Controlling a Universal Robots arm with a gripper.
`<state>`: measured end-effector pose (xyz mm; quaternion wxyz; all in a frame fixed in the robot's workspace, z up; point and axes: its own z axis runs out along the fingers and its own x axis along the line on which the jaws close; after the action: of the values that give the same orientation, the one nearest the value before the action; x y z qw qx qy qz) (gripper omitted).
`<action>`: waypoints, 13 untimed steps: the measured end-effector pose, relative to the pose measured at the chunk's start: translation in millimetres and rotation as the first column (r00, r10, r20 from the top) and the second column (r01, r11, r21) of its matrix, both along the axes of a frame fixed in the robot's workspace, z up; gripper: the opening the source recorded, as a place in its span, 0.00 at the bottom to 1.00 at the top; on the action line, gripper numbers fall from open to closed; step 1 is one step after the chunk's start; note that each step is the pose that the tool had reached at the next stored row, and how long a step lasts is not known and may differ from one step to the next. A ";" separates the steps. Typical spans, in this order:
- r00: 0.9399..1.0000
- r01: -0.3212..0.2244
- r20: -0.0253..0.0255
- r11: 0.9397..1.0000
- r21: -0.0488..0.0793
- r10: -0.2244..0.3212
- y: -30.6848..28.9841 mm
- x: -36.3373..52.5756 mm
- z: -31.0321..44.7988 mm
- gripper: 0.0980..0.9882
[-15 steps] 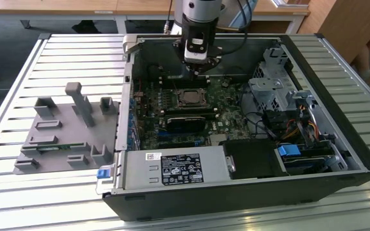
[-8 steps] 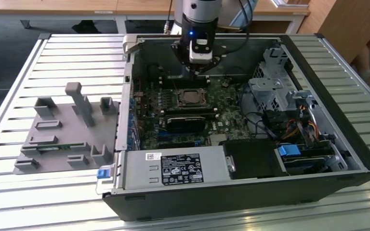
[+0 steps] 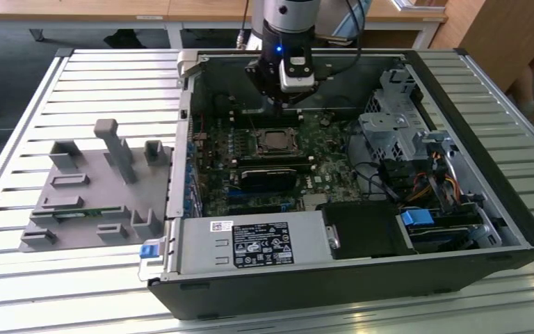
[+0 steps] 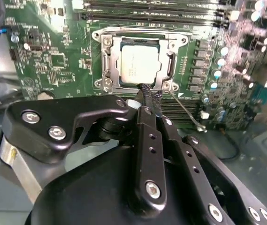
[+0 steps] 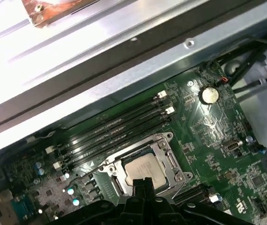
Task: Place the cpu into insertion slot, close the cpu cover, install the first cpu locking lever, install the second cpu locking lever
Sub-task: 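Install the first cpu locking lever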
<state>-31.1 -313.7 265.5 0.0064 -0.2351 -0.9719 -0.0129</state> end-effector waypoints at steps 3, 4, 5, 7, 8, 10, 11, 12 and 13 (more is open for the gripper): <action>0.999 -0.051 0.000 0.999 0.000 0.051 0.0 0.0 0.0 0.02; 0.998 -0.068 0.000 0.998 0.000 0.068 0.0 0.0 0.0 0.02; 0.996 -0.084 0.000 0.996 0.000 0.084 0.0 0.0 -0.1 0.02; 0.993 -0.118 0.000 0.993 0.000 0.118 0.0 0.0 -0.1 0.02; 0.991 -0.136 0.000 0.991 0.000 0.136 0.0 0.0 -0.1 0.02; 0.986 -0.169 0.000 0.986 0.000 0.169 0.0 0.0 -0.1 0.02; 0.983 -0.185 0.000 0.983 0.000 0.185 0.0 0.0 -0.1 0.02; 0.980 -0.201 0.000 0.980 0.000 0.201 0.0 0.0 -0.1 0.02; 0.977 -0.215 0.000 0.977 0.000 0.215 0.0 0.0 -0.1 0.02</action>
<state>-31.1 -313.7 265.4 0.0078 -0.1286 -0.9916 -0.0122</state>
